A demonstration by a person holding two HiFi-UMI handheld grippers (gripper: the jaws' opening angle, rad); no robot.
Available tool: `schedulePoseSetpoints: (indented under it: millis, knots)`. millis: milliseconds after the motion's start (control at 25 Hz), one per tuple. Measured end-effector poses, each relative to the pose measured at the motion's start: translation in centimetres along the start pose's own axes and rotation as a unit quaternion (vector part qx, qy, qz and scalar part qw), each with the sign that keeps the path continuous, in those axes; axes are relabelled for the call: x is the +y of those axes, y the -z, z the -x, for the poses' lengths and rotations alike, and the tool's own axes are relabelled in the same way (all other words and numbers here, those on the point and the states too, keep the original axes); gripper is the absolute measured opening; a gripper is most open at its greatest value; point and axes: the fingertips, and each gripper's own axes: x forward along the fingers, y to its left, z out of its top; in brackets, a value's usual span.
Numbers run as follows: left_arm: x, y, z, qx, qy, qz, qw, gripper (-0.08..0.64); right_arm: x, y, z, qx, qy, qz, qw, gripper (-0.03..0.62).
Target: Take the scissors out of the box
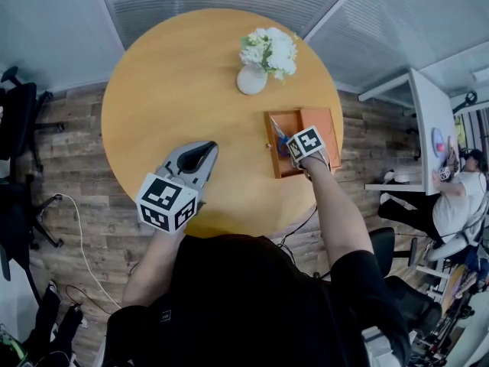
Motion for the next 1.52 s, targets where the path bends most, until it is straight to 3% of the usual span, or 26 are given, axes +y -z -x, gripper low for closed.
schedulePoseSetpoints:
  millis: [480, 640, 840, 1200, 1520]
  knots:
    - [-2.4, -0.9, 0.4, 0.012, 0.066, -0.032, 0.9973, 0.02, 1.5, -0.7, 6.2, -0.115, 0.008, -0.055, 0.992, 0.095]
    - [-3.2, -2.3, 0.4, 0.018, 0.08, -0.065, 0.9945, 0.02, 1.9, -1.5, 8.9, -0.182, 0.003, -0.08, 0.98, 0.095]
    - [-4.7, -4.2, 0.5, 0.008, 0.07, -0.089, 0.9935, 0.02, 1.9, -1.7, 12.4, -0.252, -0.007, -0.079, 0.965, 0.095]
    - [-7.4, -6.3, -2.2, 0.0, 0.019, -0.093, 0.9955, 0.02, 0.4, -0.4, 20.3, -0.395, -0.056, -0.073, 0.914, 0.095]
    - [-10.4, -10.3, -4.2, -0.02, 0.007, -0.125, 0.9919, 0.02, -0.9, -0.2, 29.1, -0.505, -0.068, -0.059, 0.858, 0.095]
